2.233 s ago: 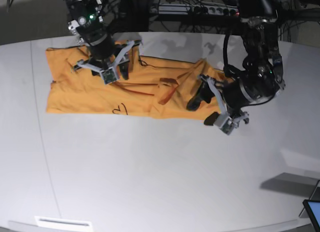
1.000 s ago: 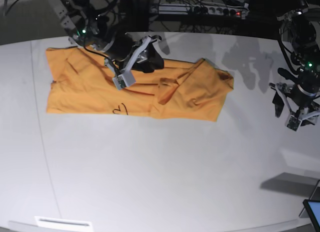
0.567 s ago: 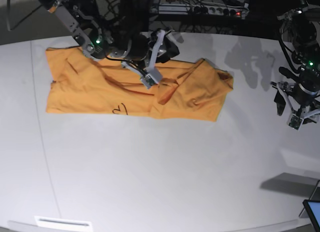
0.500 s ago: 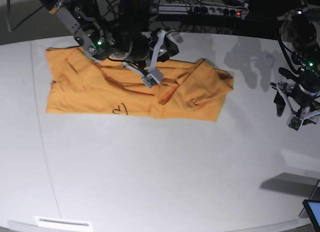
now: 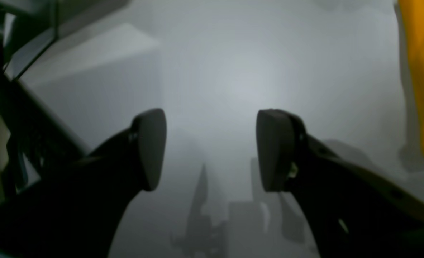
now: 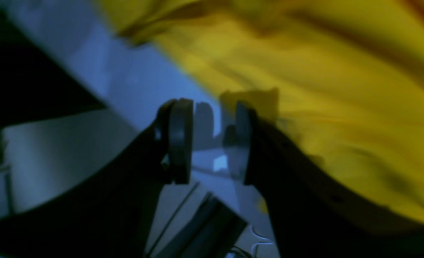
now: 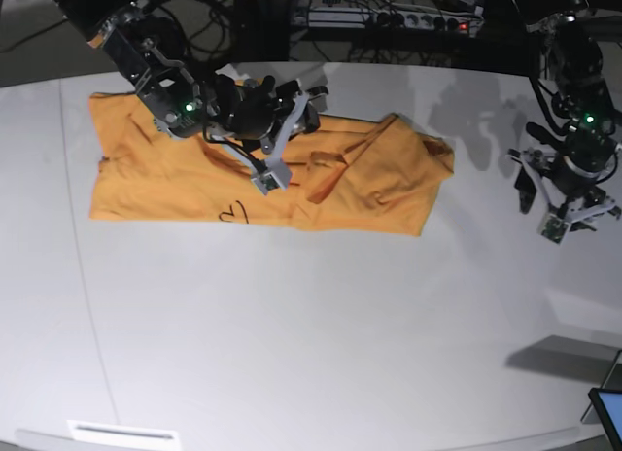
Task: Fold the T-shirt properly
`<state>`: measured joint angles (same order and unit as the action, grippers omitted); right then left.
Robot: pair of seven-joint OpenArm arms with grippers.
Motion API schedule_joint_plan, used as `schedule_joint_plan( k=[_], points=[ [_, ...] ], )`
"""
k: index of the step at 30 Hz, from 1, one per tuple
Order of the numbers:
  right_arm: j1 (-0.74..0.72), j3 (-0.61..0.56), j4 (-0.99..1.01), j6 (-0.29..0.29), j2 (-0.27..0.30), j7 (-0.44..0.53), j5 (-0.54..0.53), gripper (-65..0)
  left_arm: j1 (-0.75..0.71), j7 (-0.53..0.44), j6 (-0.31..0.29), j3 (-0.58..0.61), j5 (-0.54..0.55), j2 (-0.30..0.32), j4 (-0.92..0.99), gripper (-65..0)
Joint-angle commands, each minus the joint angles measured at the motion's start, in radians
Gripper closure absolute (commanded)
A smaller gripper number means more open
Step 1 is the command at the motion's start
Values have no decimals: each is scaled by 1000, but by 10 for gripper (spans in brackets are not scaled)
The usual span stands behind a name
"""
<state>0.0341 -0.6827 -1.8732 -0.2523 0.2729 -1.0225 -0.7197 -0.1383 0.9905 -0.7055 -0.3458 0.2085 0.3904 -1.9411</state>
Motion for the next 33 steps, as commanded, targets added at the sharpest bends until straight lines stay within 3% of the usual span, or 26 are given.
schedule_joint_plan(
  k=[1, 7, 11, 17, 22, 24, 29, 33],
  points=[
    [-13, -4, -26, 18, -14, 9, -19, -197, 15, -26, 7, 7, 1, 18, -16, -390],
    [-61, -127, -22, 37, -27, 5, -18, -197, 26, -26, 7, 35, -1, 14, -16, -390],
    [-122, -217, -19, 32, -33, -49, -18, -197, 26, -26, 7, 35, -1, 14, -16, -388],
    [-161, -220, -19, 5, -60, -51, -16, -197, 13, -26, 7, 37, -1, 14, -14, -388],
    [-171, -156, -19, -167, -54, -51, -15, -197, -8, -28, 7, 27, -1, 15, -13, -388],
    [-171, -110, -21, -213, -22, -49, -15, -197, -8, -28, 7, 27, -1, 17, -13, -388],
    [-122, 39, -27, -221, 55, -34, -15, -196, -10, -28, 7, 34, -1, 20, -10, -388],
    [-41, 117, -47, -221, 130, 70, -15, -196, -27, -28, 7, 49, 2, 17, -13, -388]
  ],
)
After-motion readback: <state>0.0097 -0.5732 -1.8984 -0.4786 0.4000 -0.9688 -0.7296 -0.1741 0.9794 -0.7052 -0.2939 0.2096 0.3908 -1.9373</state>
